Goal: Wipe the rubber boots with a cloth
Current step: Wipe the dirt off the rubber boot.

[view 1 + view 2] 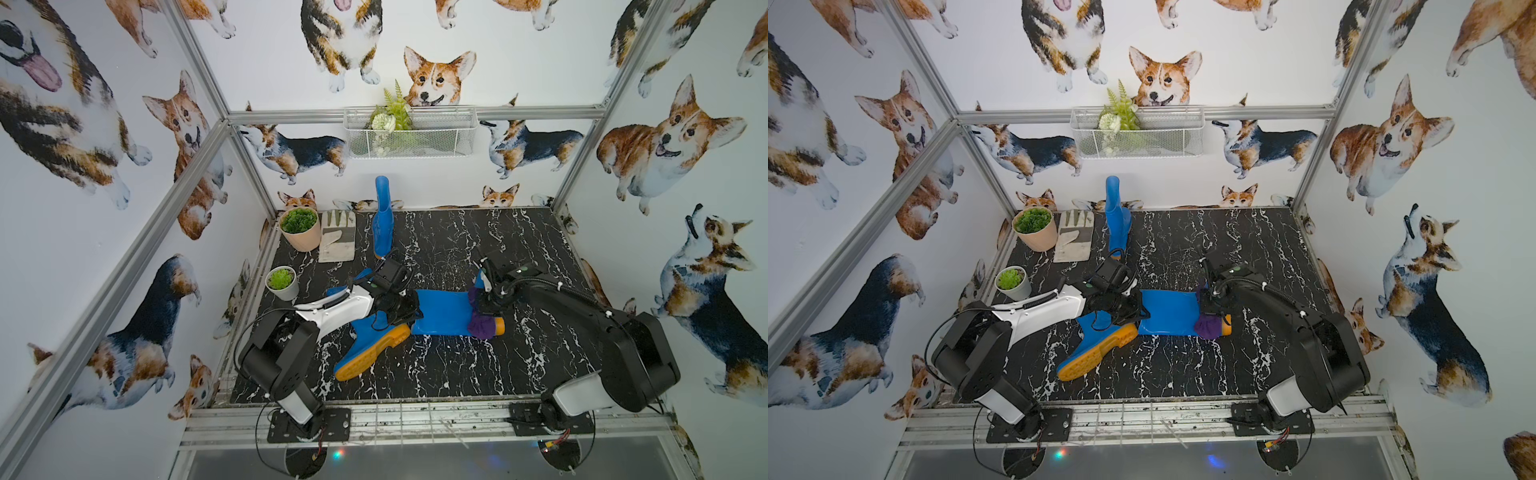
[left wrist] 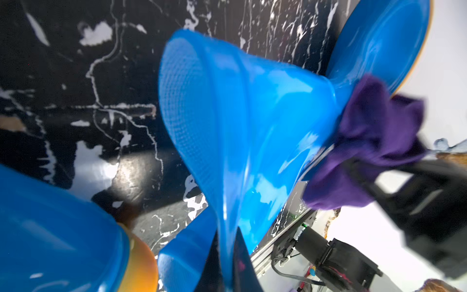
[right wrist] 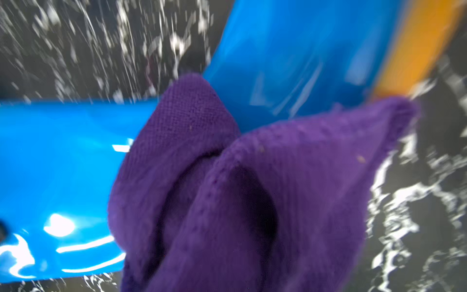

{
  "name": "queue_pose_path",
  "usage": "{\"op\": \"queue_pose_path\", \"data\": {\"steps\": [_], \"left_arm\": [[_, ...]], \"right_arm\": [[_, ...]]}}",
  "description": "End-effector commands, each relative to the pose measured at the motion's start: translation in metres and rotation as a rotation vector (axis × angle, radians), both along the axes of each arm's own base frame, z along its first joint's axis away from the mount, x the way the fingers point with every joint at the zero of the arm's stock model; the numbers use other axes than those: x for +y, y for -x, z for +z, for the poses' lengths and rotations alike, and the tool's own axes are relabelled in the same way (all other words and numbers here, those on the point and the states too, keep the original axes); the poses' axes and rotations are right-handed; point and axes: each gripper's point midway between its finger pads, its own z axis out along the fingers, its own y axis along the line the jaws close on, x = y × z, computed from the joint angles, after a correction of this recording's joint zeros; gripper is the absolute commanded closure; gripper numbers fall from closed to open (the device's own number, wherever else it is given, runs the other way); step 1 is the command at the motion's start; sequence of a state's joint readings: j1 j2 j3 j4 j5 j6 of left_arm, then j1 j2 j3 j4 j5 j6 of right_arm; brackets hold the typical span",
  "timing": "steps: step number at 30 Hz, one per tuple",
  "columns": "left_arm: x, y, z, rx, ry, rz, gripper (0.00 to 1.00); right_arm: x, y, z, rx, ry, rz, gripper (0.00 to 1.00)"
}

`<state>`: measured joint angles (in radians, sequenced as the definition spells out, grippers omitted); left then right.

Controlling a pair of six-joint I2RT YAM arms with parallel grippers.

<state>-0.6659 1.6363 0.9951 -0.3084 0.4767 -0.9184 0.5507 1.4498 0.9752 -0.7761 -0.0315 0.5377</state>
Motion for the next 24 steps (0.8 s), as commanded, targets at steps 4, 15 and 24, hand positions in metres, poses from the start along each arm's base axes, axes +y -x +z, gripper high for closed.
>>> {"op": "queue_pose_path", "data": {"steps": [4,15,24], "left_arm": [[-0.005,-0.011,0.018,-0.066,0.005,-0.027,1.00],[-0.007,-0.009,0.010,-0.050,0.008,-0.040,1.00],[-0.012,-0.016,0.021,-0.068,0.023,-0.030,1.00]], "right_arm": [[0.002,0.004,0.009,-0.034,0.005,-0.005,1.00],[-0.045,-0.118,0.054,-0.083,0.010,-0.071,1.00],[-0.027,0.008,0.011,0.044,-0.031,-0.105,1.00]]}}
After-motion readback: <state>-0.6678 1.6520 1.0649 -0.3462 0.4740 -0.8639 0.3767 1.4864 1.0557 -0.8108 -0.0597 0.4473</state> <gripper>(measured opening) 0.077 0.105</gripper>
